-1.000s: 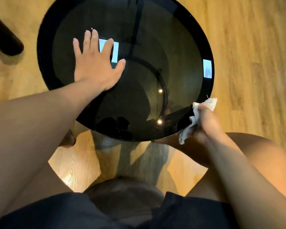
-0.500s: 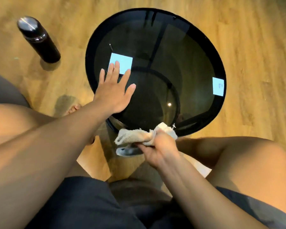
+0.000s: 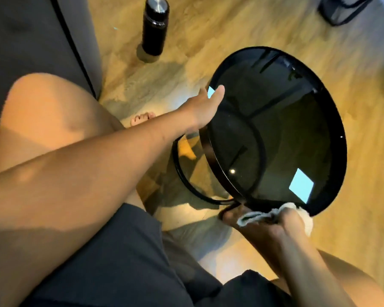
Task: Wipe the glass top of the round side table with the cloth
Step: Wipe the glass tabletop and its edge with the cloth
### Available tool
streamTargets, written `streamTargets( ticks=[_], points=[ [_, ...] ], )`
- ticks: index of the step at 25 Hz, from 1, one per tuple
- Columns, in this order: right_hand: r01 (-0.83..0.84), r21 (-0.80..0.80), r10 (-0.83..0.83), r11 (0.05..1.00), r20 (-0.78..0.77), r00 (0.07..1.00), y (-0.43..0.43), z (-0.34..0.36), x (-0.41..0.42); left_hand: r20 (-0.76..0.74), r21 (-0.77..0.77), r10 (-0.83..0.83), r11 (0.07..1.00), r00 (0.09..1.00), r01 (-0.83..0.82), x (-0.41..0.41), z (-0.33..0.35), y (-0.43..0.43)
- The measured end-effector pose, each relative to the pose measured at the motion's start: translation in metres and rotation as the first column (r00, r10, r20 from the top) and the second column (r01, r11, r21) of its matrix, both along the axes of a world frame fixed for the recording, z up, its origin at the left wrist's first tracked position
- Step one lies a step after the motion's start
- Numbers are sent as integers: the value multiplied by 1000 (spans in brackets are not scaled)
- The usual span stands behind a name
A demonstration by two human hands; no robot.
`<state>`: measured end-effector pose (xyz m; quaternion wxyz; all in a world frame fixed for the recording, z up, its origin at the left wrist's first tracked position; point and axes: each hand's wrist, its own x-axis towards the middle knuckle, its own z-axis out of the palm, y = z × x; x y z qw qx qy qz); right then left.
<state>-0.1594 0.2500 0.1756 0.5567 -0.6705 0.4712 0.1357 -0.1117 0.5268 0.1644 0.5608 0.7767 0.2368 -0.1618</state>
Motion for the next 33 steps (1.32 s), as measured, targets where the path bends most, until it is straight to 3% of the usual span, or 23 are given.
streamTargets(
  ticks=[2, 3, 4, 5, 6, 7, 9, 10, 11, 13, 14, 15, 16, 18, 19, 20, 22, 27, 30, 31, 32, 33],
  points=[
    [-151, 6, 151, 988, -15, 988, 35, -15, -8, 65, -143, 121, 983, 991, -111, 5, 2, 13],
    [-238, 66, 242, 969, -49, 969, 58, -19, -9, 77, -212, 176, 965, 981, -157, 7, 6, 18],
    [-213, 170, 227, 962, -67, 972, 85, -18, -12, 67, -272, 234, 940, 970, -208, 9, 10, 24],
    [-42, 268, 59, 962, -57, 997, 106, -22, -12, 39, -320, 294, 909, 955, -267, 11, 16, 30],
    [96, 421, -63, 902, -90, 994, 123, -26, -2, 27, -348, 353, 881, 935, -322, 14, 21, 37],
    [135, 488, -126, 862, -51, 991, 151, -22, 7, 33, -359, 405, 858, 914, -368, 15, 23, 44],
    [-254, 367, 243, 895, 77, 967, 218, -13, 36, 71, -358, 517, 811, 853, -462, 16, 21, 58],
    [-373, 321, 344, 871, 145, 928, 241, -14, 53, 73, -353, 568, 784, 820, -511, 14, 19, 64],
    [-373, 376, 313, 848, 213, 926, 265, -15, 75, 55, -354, 616, 748, 786, -561, 13, 17, 69],
    [-410, 89, 361, 908, 332, 871, 296, -23, 131, 15, -358, 683, 685, 730, -634, 15, 18, 76],
    [-436, -141, 456, 889, 359, 814, 299, -20, 159, 10, -375, 699, 666, 715, -645, 19, 20, 78],
    [-540, -508, 719, 671, 266, 642, 293, -17, 183, 24, -392, 705, 659, 709, -642, 26, 22, 80],
    [-611, -722, 907, 323, 51, 419, 286, -17, 202, 55, -388, 703, 669, 709, -634, 31, 25, 81],
    [-538, -793, 923, -287, -379, 66, 272, -5, 207, 113, -346, 674, 715, 730, -607, 39, 30, 78],
    [-480, -735, 858, -480, -507, -81, 266, -1, 195, 124, -319, 653, 739, 747, -593, 41, 29, 75],
    [-417, -676, 786, -608, -588, -191, 261, 1, 175, 112, -302, 627, 760, 771, -575, 42, 25, 70],
    [-303, -569, 644, -765, -676, -357, 251, 4, 131, 18, -296, 584, 778, 812, -553, 36, 12, 56],
    [-194, -510, 533, -838, -687, -494, 179, 8, 44, -308, -292, 282, 881, 909, -372, -4, 6, -1],
    [-308, -506, 581, -806, -570, -581, 110, 12, 6, -508, -536, 67, 756, 859, -376, -40, 9, -35],
    [-410, -504, 646, -760, -517, -562, 86, 17, -1, -544, -588, -6, 715, 839, -377, -52, 12, -49],
    [-568, -498, 756, -655, -433, -491, 63, 26, -7, -537, -626, -52, 693, 842, -358, -60, 15, -66],
    [-735, -508, 892, -450, -291, -345, 44, 35, -8, -507, -650, -76, 688, 859, -323, -64, 19, -82]
  ],
)
